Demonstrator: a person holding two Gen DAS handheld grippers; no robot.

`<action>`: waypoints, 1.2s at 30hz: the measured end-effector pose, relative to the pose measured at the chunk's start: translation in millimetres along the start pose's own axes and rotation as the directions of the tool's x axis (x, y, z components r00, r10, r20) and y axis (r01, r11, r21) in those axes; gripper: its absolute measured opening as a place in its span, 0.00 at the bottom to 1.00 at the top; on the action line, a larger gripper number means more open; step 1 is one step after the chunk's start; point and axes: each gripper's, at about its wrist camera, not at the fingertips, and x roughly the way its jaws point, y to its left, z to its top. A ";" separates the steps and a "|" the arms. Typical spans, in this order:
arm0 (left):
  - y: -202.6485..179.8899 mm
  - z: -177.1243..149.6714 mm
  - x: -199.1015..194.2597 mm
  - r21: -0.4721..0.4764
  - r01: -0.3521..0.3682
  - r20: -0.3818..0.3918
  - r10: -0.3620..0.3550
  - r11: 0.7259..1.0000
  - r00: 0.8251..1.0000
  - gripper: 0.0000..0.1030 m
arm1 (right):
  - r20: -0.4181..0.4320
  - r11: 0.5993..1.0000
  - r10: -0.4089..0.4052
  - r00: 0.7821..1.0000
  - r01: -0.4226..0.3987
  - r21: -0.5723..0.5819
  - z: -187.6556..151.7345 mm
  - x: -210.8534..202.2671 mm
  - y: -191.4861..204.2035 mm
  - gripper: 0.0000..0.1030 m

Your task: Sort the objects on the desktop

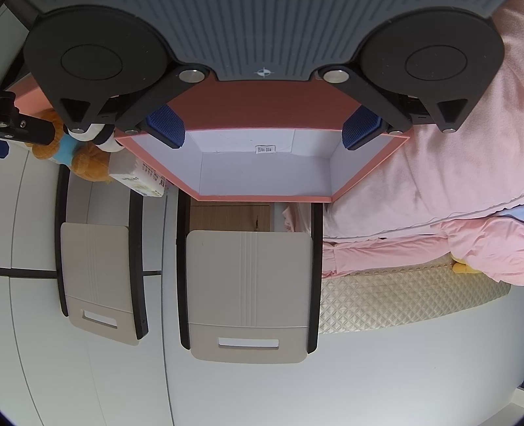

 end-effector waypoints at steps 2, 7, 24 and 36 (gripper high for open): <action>0.3 -0.7 -1.6 0.001 0.001 0.001 -0.001 1.000 1.000 1.00 | 0.000 1.000 0.001 1.000 -0.001 0.001 -0.1 0.0 -0.3 1.00; -4.0 0.9 -2.4 0.003 0.009 -0.003 -0.009 1.000 1.000 1.00 | -0.001 1.000 -0.005 1.000 0.005 -0.004 -0.3 -0.8 3.0 1.00; -10.2 8.8 2.0 0.010 0.007 -0.010 -0.007 1.000 1.000 1.00 | -0.007 0.999 -0.027 1.000 0.027 0.036 2.3 -1.3 -7.8 1.00; -7.4 6.9 0.6 -0.001 0.019 -0.002 -0.019 1.000 1.000 1.00 | 0.000 0.999 -0.015 1.000 0.015 0.030 3.1 -8.0 -6.1 1.00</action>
